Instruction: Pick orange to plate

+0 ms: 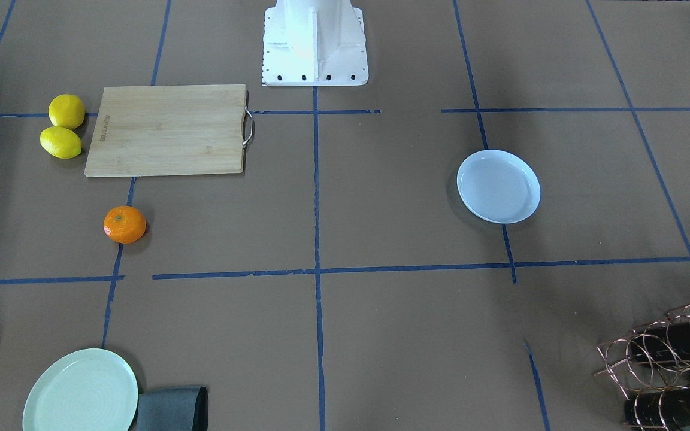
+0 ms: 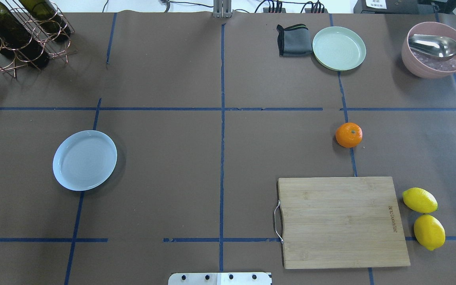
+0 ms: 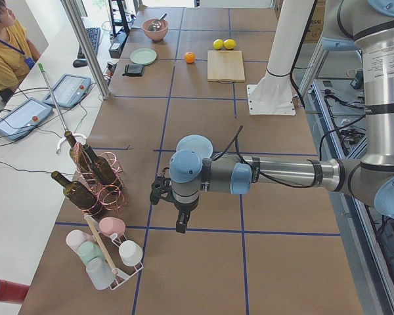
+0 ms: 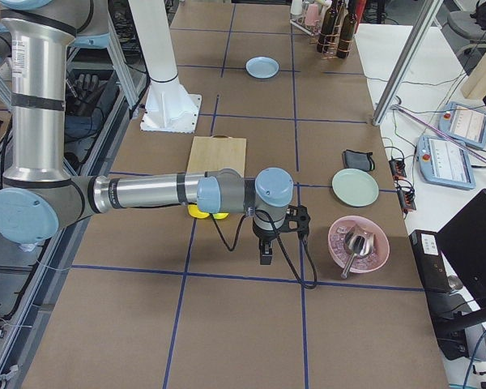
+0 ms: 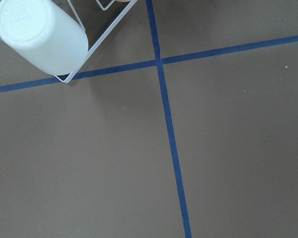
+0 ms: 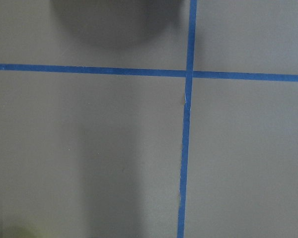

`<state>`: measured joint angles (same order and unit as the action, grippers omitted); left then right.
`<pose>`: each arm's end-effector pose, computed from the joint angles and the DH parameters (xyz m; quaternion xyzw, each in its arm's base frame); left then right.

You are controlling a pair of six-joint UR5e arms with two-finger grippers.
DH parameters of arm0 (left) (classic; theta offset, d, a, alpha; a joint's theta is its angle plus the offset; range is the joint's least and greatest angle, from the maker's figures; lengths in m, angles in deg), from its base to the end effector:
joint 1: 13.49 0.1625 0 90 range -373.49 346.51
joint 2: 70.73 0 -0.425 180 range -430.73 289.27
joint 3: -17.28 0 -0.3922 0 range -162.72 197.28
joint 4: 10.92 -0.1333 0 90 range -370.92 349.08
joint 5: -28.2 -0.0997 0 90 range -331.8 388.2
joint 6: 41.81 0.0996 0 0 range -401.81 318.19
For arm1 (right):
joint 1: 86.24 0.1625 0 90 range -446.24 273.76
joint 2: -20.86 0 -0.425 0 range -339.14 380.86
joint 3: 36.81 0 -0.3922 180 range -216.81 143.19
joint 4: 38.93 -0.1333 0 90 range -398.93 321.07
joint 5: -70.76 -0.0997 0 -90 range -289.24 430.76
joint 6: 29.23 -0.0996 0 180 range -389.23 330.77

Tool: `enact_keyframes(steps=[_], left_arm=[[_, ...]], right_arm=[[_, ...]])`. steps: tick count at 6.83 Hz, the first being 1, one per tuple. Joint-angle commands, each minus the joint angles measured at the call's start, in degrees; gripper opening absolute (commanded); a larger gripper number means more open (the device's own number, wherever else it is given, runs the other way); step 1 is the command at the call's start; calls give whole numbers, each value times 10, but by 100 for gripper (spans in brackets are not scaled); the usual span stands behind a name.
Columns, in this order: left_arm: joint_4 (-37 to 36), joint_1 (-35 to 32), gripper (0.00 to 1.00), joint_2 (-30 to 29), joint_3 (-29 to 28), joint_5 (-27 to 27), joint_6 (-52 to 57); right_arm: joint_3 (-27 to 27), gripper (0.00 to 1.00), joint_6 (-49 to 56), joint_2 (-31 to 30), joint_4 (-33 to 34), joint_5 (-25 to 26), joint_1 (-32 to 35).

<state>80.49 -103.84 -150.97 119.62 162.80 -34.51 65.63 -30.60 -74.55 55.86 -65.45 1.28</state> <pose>-0.0660 -0.4238 0.6275 0.0574 0.3762 0.0692 0.9221 0.0418 -0.4537 0.6026 0.0048 -0.3927 -0.0166 0.9195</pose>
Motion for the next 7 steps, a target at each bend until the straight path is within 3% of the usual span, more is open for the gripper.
enact_keyframes(steps=[1,4,5,7], left_arm=[[1,0,100,-3,1,0,0],[20,8,100,-32,31,-16,10],[44,8,100,-86,19,-21,9],[75,8,100,-102,1,12,4]], right_arm=[[2,100,-2,1,0,0,-1],[22,100,-5,6,-13,-4,-17],[23,100,-7,3,-51,-8,-19],[24,100,-15,6,-108,-5,-37]])
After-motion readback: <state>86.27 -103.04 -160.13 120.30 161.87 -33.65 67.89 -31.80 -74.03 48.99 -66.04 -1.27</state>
